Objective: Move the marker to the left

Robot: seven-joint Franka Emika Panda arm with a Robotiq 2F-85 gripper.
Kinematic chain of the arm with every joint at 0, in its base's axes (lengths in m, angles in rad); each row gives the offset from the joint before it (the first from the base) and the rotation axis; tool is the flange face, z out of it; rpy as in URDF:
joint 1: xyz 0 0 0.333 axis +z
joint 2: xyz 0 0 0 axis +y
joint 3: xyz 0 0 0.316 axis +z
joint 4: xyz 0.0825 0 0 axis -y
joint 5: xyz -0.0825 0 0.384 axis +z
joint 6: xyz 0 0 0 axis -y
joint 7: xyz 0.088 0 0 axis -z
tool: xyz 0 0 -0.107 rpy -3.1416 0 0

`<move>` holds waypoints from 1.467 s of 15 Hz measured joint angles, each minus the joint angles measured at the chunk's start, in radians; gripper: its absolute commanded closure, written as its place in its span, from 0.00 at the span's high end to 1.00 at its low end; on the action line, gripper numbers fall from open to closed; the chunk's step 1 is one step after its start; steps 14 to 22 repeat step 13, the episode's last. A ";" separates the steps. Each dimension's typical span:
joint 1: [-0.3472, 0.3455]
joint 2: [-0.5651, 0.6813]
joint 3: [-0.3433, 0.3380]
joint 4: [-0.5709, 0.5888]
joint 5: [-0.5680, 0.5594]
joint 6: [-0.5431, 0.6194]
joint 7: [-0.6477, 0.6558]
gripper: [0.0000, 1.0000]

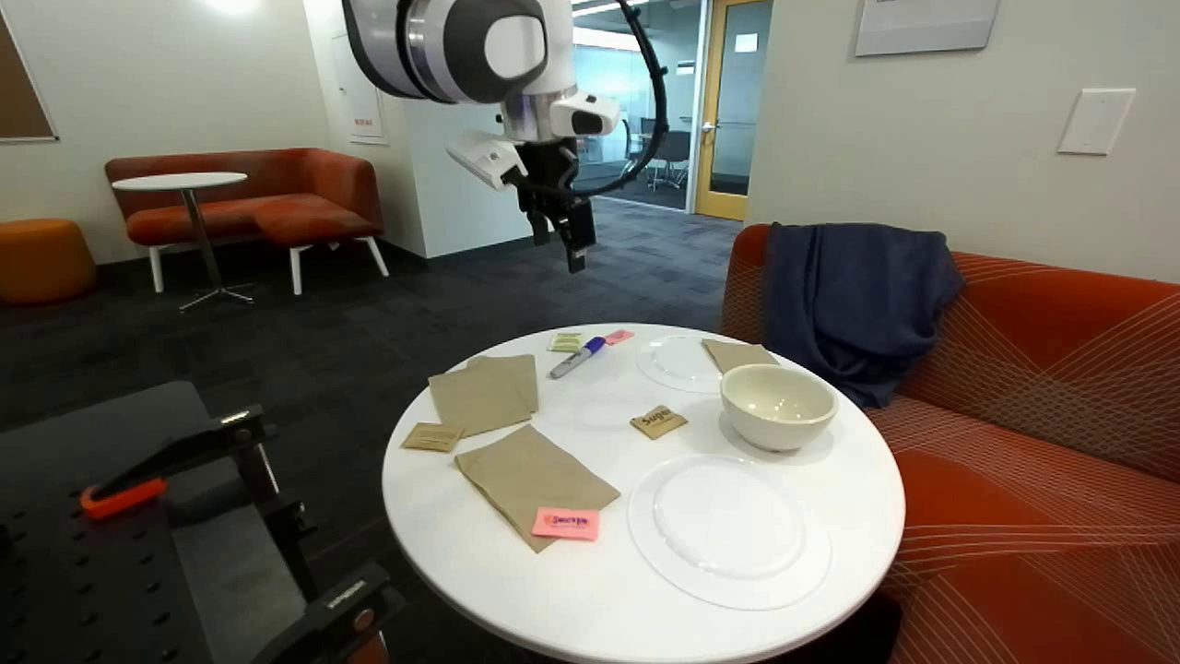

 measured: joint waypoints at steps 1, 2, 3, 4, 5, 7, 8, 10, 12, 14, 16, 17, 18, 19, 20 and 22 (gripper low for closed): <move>0.007 -0.035 -0.011 -0.035 -0.010 -0.001 0.000 1.00; 0.013 -0.069 -0.020 -0.069 -0.020 -0.001 0.000 1.00; 0.019 -0.103 -0.030 -0.103 -0.033 -0.001 0.000 1.00; 0.021 -0.134 -0.035 -0.134 -0.046 -0.001 0.000 1.00; 0.023 -0.164 -0.039 -0.163 -0.059 -0.001 0.000 1.00; 0.024 -0.217 -0.048 -0.216 -0.089 -0.001 0.001 1.00; 0.022 -0.229 -0.047 -0.228 -0.090 -0.001 0.001 1.00; 0.020 -0.225 -0.045 -0.225 -0.090 -0.001 0.001 1.00; 0.020 -0.218 -0.043 -0.223 -0.090 -0.001 0.001 1.00; 0.020 -0.217 -0.043 -0.223 -0.090 -0.001 0.001 1.00; 0.020 -0.217 -0.043 -0.223 -0.090 -0.001 0.001 1.00; 0.020 -0.217 -0.043 -0.223 -0.090 -0.001 0.001 1.00; 0.020 -0.217 -0.043 -0.223 -0.090 -0.001 0.001 1.00; 0.020 -0.217 -0.043 -0.223 -0.090 -0.001 0.001 1.00; 0.020 -0.217 -0.043 -0.223 -0.090 -0.001 0.001 1.00; 0.020 -0.217 -0.043 -0.223 -0.090 -0.001 0.001 1.00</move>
